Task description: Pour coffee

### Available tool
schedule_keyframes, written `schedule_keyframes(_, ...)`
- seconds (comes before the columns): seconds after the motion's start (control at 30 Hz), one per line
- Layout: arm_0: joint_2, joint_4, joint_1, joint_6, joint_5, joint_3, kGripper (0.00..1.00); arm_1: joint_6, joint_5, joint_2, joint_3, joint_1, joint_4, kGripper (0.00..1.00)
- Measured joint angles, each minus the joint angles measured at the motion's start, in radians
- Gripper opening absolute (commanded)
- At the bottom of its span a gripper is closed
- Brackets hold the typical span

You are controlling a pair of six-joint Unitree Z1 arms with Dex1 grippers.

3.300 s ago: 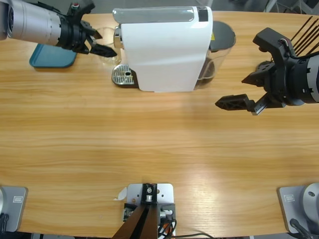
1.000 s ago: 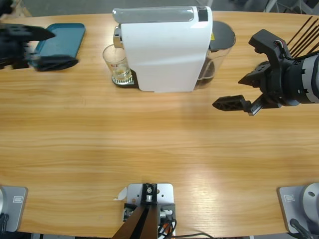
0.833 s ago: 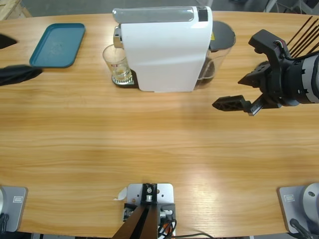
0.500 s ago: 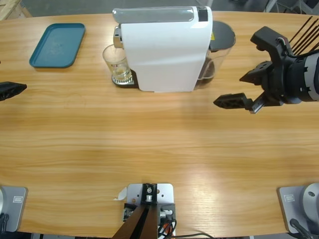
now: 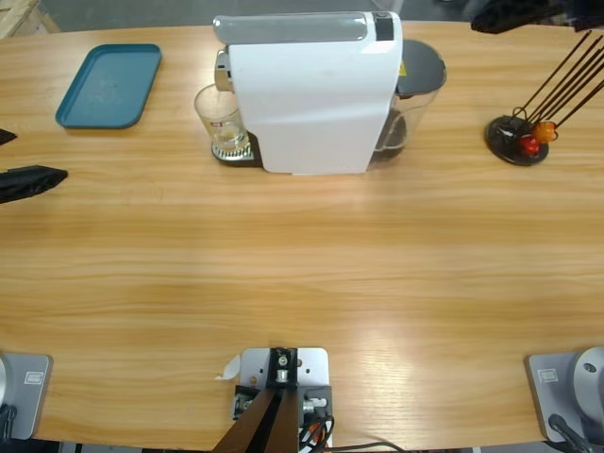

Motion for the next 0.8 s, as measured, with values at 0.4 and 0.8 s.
schedule_keyframes(0.4,0.062,-0.047,-0.010,-0.040,0.000,0.042,0.895,-0.138,0.100,0.087,-0.124,-0.009,0.057,0.000)
schedule_keyframes(0.8,0.071,-0.052,-0.010,-0.040,0.004,0.045,0.885,-0.214,0.119,0.277,-0.416,0.064,0.250,0.000)
